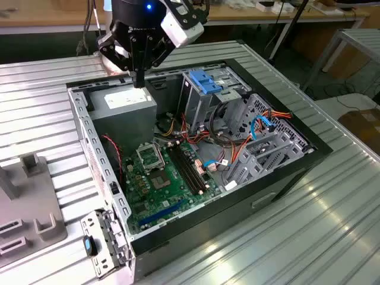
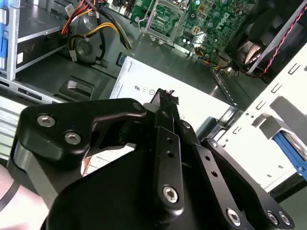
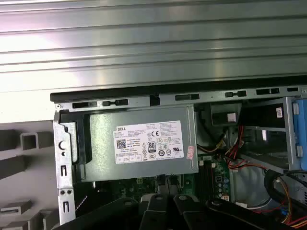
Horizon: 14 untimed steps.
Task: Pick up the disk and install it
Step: 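Reach for the disk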
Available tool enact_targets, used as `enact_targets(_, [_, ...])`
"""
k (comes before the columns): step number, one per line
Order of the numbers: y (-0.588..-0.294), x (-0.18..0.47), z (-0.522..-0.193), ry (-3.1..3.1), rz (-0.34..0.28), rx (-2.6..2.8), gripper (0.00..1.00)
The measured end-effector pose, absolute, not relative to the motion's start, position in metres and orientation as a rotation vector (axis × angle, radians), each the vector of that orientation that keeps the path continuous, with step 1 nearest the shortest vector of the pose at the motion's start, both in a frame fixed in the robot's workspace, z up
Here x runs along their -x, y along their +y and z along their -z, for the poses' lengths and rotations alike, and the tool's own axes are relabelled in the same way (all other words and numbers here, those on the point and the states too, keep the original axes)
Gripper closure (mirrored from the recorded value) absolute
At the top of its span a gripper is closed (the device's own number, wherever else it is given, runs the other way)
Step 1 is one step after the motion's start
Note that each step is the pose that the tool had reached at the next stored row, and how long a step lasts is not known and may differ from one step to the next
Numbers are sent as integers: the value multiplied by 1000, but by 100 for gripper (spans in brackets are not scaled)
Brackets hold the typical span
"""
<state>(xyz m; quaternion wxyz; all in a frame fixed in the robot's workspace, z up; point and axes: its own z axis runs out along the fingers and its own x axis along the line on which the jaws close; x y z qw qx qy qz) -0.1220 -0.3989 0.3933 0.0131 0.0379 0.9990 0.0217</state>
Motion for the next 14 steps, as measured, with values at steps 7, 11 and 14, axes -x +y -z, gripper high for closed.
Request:
enact_targets(7, [-399,122,-393,3112,-68,-118,89])
enact_targets(11, [-399,122,-393,3112,-68,-118,89])
enact_targets(14, [-399,122,-393,3113,-68,-118,89])
